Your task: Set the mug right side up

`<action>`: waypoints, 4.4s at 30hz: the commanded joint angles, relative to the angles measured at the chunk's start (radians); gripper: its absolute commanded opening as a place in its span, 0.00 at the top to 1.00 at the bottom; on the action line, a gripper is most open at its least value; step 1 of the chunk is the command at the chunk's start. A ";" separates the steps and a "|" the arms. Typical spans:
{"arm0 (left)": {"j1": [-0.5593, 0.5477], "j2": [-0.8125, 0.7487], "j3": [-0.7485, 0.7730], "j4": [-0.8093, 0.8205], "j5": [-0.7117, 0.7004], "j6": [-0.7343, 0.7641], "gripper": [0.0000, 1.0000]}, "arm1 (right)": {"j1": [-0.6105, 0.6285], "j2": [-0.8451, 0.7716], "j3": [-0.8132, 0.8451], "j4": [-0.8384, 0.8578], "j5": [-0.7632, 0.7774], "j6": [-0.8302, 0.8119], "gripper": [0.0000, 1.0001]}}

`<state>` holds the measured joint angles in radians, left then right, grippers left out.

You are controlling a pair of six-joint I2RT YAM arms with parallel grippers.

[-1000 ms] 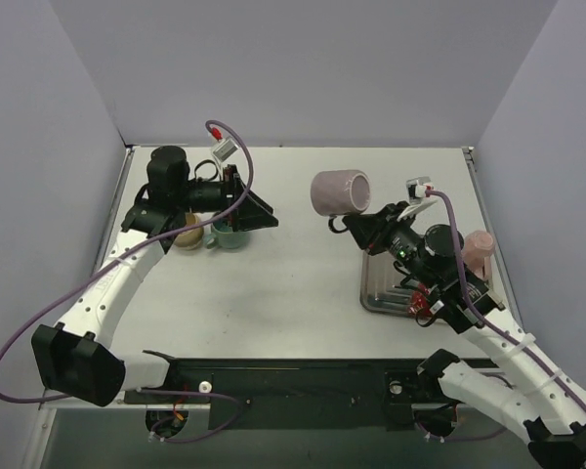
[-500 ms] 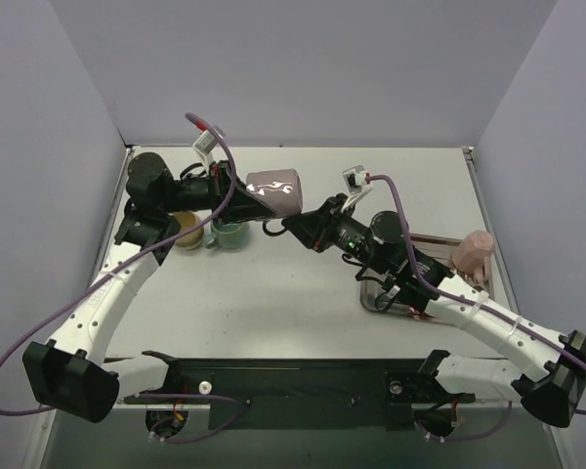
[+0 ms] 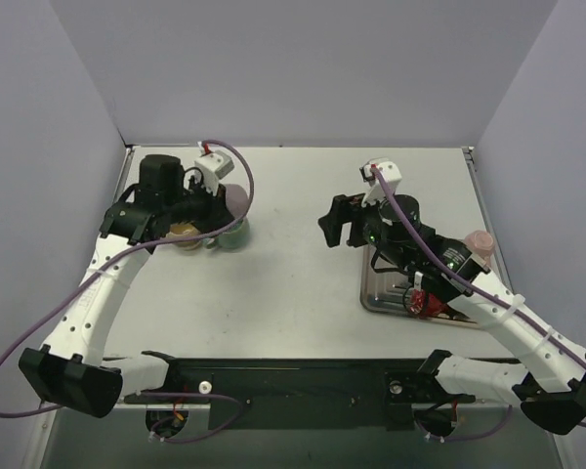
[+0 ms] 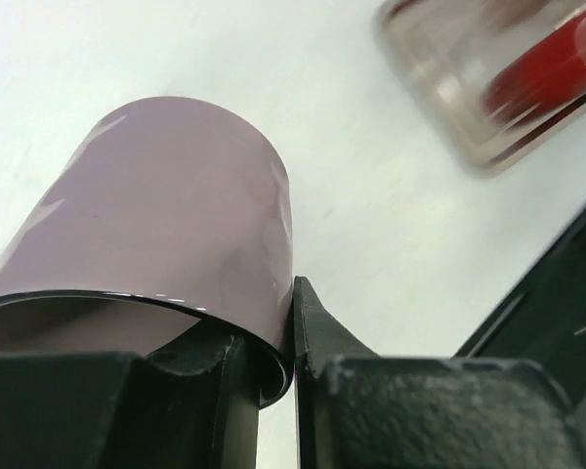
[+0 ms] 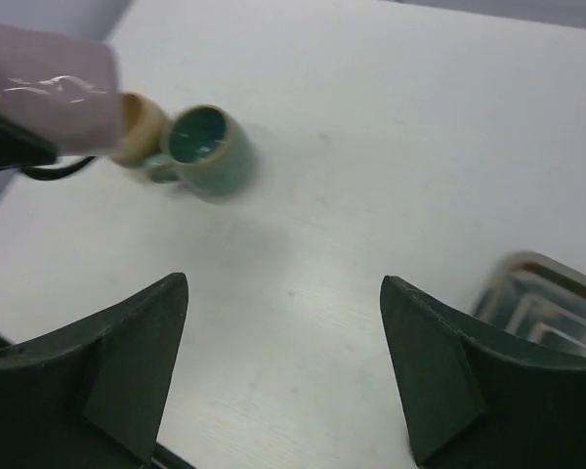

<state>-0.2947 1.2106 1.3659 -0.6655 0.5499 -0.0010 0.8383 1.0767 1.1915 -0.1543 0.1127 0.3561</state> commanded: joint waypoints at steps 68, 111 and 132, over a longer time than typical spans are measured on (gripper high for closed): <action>0.215 0.004 -0.188 -0.347 -0.245 0.691 0.22 | -0.694 -0.150 -0.515 -0.252 0.057 -0.779 0.30; 0.168 -0.154 -0.180 -0.319 -0.021 0.622 0.14 | -0.631 -0.112 -0.533 -0.057 -0.017 -0.613 1.00; -0.100 -0.123 -0.163 0.220 0.256 -0.130 0.05 | -0.437 -0.319 -0.507 0.533 -0.208 0.184 1.00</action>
<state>-0.3824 1.0637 1.1896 -0.6670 0.7410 0.1501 0.3378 0.7475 0.6426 0.0586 -0.1013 0.3073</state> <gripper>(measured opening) 0.942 0.101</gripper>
